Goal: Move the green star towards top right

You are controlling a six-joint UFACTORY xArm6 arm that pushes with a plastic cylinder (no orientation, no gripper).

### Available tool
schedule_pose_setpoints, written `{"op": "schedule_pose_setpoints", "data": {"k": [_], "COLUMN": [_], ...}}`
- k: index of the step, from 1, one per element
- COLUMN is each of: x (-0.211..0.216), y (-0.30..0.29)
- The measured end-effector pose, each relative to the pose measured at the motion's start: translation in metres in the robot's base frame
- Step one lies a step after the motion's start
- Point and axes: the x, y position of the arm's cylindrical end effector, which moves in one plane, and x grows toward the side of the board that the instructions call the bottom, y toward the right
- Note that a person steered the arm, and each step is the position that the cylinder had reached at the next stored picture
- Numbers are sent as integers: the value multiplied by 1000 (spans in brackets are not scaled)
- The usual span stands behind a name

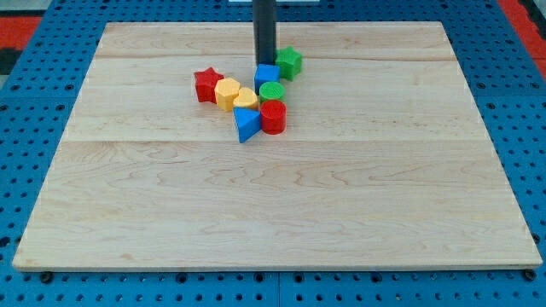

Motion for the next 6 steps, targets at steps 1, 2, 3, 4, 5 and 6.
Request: {"op": "schedule_pose_setpoints", "data": {"k": [1,2,3,4,5,6], "x": [0,-2,-2,-2,2,3], "y": [34,34,34,42,63,93]}}
